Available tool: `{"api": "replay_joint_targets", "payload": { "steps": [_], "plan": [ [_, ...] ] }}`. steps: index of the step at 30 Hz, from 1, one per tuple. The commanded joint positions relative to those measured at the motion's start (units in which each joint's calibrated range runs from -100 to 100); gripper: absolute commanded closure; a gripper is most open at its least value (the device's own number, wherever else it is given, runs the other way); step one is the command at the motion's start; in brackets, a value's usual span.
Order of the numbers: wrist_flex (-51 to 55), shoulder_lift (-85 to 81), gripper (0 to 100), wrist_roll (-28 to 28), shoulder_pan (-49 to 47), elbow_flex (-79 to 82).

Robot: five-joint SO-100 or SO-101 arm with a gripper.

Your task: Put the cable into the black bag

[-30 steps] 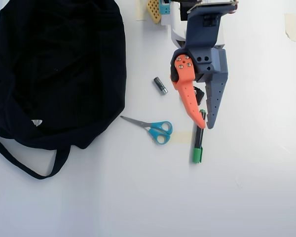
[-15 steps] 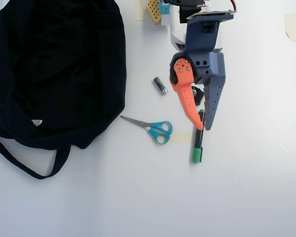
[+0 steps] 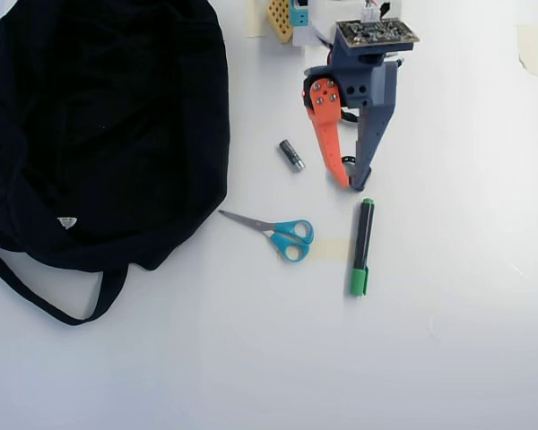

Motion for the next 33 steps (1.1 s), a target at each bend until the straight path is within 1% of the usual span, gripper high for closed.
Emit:
{"api": "replay_joint_targets", "payload": {
  "steps": [1, 7, 15, 19, 23, 33],
  "plan": [
    [15.43, -4.60, 98, 0.32, 0.15, -1.13],
    [34.64, -3.69, 98, 0.43, -0.15, -1.13],
    [48.59, -3.44, 98, 0.43, -2.17, -0.15],
    [51.61, -3.44, 98, 0.59, -3.22, 0.48],
    [51.61, -3.52, 98, 3.84, -3.29, 4.17],
    [51.52, -3.52, 98, 3.16, -3.89, 3.63]
  ]
}}
